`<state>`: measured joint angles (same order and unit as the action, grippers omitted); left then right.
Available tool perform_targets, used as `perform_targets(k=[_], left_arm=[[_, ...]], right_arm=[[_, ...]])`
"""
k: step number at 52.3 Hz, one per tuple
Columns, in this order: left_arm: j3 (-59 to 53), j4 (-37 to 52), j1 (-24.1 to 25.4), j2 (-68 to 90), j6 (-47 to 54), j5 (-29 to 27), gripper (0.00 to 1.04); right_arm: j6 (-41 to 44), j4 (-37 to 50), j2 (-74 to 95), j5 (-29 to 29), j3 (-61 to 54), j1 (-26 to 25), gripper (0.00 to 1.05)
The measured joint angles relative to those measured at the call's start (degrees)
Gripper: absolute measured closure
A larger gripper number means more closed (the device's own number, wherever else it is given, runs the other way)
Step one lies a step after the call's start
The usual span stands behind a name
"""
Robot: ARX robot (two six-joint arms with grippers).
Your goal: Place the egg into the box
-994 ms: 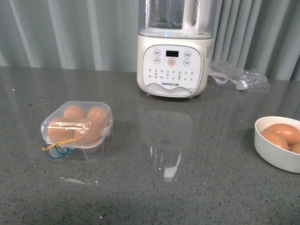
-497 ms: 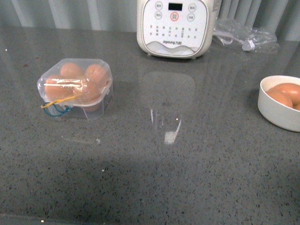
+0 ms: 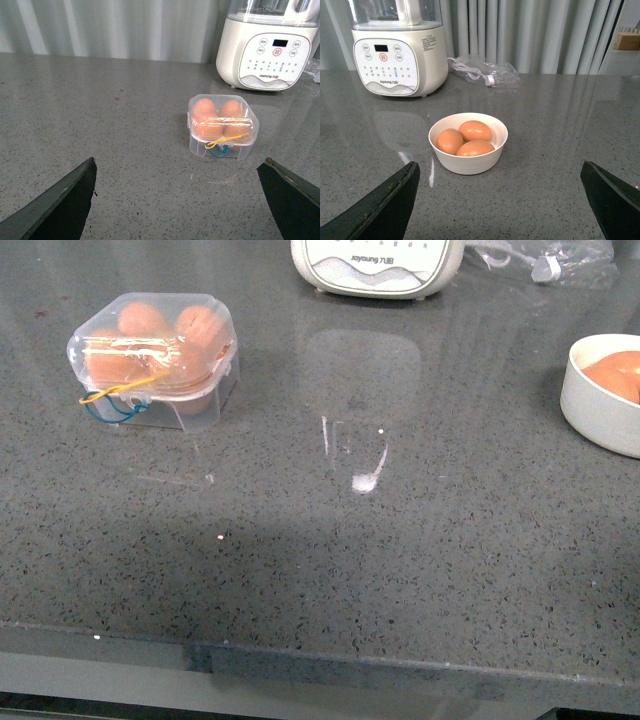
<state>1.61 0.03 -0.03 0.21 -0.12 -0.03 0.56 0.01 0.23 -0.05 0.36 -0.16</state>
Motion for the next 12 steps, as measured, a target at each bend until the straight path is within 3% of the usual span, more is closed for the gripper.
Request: perform_targets(k=[12], left_arm=[[0.0,0.0,0.0,0.0,0.0,0.0,0.07]], right_arm=[[0.0,0.0,0.0,0.0,0.0,0.0,0.07]])
